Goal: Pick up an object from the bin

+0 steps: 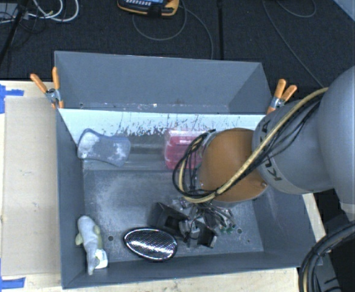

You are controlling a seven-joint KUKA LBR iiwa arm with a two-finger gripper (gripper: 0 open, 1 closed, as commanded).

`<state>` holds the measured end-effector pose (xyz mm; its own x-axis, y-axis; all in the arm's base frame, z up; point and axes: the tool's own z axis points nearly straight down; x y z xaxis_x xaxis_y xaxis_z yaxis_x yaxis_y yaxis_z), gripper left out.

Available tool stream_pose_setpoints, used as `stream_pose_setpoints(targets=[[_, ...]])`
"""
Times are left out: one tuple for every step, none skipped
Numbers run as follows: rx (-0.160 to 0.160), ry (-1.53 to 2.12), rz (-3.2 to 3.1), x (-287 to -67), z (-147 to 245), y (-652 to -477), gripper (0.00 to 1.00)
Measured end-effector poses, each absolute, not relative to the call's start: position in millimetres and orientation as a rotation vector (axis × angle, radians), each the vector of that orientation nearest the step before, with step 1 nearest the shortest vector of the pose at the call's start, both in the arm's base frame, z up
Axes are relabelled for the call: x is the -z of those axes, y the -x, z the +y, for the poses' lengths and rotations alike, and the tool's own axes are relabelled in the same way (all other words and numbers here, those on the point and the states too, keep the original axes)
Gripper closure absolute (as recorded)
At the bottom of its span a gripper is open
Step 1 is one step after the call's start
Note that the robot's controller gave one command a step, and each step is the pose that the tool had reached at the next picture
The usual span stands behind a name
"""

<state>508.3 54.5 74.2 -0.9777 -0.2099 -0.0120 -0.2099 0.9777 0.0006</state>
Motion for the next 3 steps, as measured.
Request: stream_pose_setpoints(targets=[[0.001, 0.495, 3.106, -72.4, 58.6, -522.0, 1.00], [0.004, 0.901, 2.999, -74.4, 77.4, -541.1, 1.00], [0.004, 0.937, 2.990, -75.2, 87.2, -546.3, 1.00]])
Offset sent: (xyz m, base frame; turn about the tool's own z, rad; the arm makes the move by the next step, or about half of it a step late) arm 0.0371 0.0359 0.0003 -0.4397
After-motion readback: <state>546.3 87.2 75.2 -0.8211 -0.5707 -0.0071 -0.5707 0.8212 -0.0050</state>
